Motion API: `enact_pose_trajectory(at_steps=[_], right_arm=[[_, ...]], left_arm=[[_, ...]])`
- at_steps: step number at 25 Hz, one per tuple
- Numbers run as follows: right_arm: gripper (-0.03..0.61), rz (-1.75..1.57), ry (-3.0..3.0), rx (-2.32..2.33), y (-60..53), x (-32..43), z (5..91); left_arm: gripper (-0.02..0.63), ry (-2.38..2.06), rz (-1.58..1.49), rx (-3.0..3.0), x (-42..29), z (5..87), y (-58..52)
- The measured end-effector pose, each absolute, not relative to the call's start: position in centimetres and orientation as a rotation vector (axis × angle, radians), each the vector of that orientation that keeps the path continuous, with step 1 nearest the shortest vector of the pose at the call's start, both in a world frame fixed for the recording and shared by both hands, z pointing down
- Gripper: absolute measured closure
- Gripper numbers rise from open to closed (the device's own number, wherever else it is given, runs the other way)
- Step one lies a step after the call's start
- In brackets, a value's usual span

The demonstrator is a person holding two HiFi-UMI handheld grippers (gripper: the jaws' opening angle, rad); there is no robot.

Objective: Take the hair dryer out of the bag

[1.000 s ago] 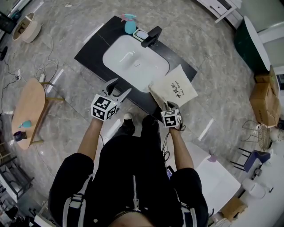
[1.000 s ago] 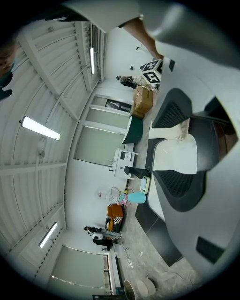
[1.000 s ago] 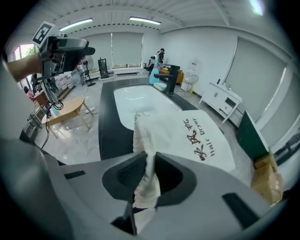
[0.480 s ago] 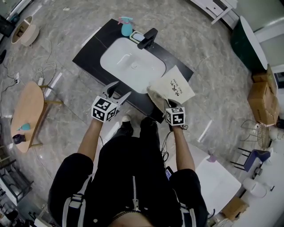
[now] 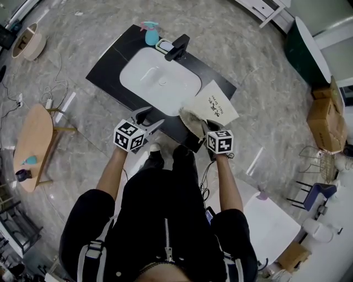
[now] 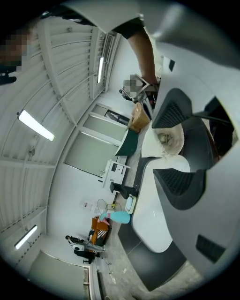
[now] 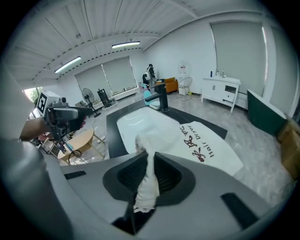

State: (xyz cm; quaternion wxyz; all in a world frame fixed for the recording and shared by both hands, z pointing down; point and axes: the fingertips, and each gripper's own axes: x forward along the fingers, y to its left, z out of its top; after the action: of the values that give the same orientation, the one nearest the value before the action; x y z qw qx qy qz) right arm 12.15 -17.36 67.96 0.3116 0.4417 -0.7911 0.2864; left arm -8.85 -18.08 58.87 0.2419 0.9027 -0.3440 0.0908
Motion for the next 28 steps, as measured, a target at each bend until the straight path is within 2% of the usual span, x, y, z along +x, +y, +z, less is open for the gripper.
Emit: enact_pose_trajectory(at_steps=[20,28], right_arm=[[0.520,0.744,-2.177,1.072,-17.9,12.3,66.9],[0.520,0.781,-2.199,1.063,-17.9,12.7,66.5]], left_arm=[[0.322,-0.658,-0.073,1.940,-1.1,67.2,-18.1],[0.347,-0.670,-0.083,1.813,1.6,69.6,-18.6]])
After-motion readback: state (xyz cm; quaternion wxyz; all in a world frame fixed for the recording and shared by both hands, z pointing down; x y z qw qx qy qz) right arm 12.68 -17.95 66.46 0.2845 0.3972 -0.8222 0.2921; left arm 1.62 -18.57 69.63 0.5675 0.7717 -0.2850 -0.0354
